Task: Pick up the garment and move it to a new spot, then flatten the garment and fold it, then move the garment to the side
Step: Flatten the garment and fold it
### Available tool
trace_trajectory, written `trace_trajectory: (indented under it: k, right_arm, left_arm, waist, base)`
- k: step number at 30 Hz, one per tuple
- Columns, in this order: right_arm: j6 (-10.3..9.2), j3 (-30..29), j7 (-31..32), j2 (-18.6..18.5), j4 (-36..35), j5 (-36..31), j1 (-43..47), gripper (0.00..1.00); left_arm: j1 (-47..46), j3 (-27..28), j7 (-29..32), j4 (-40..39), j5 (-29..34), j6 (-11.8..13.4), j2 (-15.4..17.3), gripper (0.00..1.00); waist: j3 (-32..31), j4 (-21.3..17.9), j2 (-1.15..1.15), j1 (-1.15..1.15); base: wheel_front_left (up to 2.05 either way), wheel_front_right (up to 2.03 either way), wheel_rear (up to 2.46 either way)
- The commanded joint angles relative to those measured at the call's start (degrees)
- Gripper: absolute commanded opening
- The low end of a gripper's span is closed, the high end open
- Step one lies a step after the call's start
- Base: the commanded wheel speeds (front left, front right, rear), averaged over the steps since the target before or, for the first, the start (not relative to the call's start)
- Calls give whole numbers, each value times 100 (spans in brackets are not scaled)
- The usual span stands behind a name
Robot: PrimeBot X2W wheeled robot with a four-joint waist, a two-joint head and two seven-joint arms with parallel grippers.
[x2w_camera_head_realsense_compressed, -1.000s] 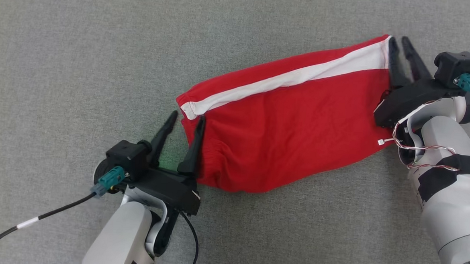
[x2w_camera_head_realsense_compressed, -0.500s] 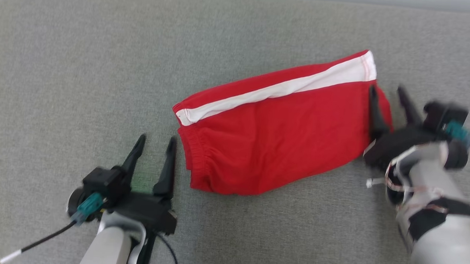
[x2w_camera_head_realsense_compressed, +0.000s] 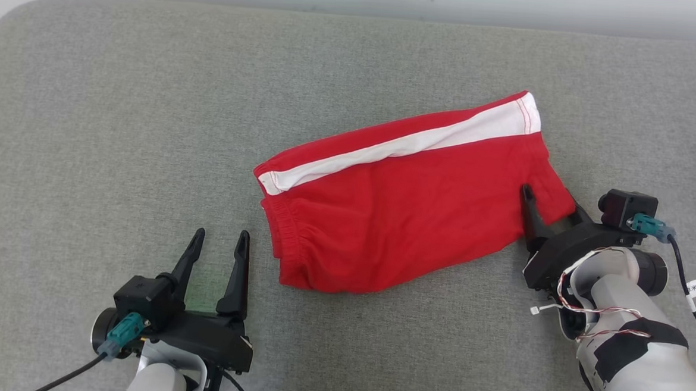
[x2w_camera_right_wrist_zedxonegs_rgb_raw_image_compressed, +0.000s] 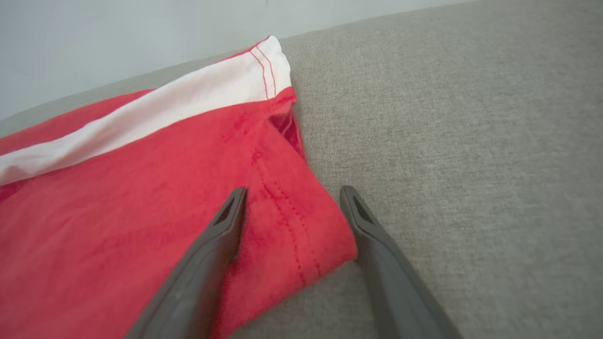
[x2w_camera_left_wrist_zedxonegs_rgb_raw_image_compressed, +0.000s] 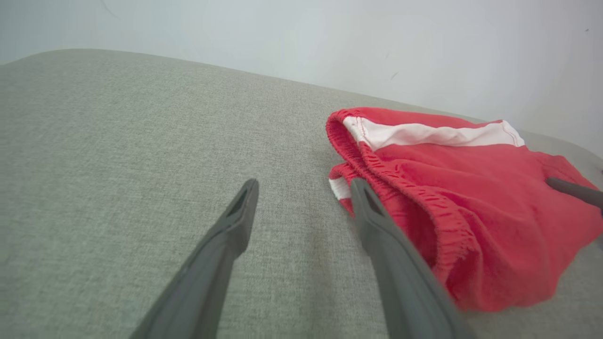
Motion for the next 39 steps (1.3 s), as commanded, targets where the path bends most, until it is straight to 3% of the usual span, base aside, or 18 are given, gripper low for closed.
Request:
trace_trajectory:
  k: [1, 2, 3, 4, 5, 6, 22, 39]
  right_arm:
    - [-19, 79, 139, 54, 167, 80, 85, 100]
    - [-18, 109, 170, 88, 180, 154, 88, 98]
    - [-18, 135, 189, 118, 190, 219, 94, 69]
    - [-18, 178, 190, 125, 193, 243, 98, 28]
    - [-17, 240, 177, 132, 172, 278, 111, 3]
    - [-17, 268, 144, 141, 155, 354, 132, 0]
    - [-17, 30, -367, 136, -231, 1020, 769, 0]
    - [-17, -647, -371, 463, -904, 755, 2293, 0]
  left_arm:
    - [50, -11, -13, -9, 72, -24, 1, 100]
    - [65, -15, -13, -9, 79, -27, 1, 100]
    - [84, -16, -13, -9, 78, -30, 1, 100]
    - [105, -6, -13, -4, 90, -32, 2, 100]
    - [124, 7, -13, 3, 87, -35, 2, 100]
    - [146, 19, -13, 9, 99, -38, 1, 100]
    - [666, 236, -13, 103, 215, -37, 0, 100]
    - [1536, 316, -13, 49, 23, -37, 2, 100]
  waist:
    - [-2, 31, 1, 1]
    - [-8, 43, 1, 1]
    - [-15, 54, 1, 1]
    - [-25, 63, 1, 1]
    - [-36, 70, 1, 1]
    - [-49, 74, 1, 1]
    - [-674, -142, 1, 1]
    - [-1560, -533, 1, 1]
  base:
    - [0, 0, 0]
    - [0, 0, 0]
    - [0, 0, 0]
    - [0, 0, 0]
    - [0, 0, 0]
    - [0, 0, 0]
    - [0, 0, 0]
    - [0, 0, 0]
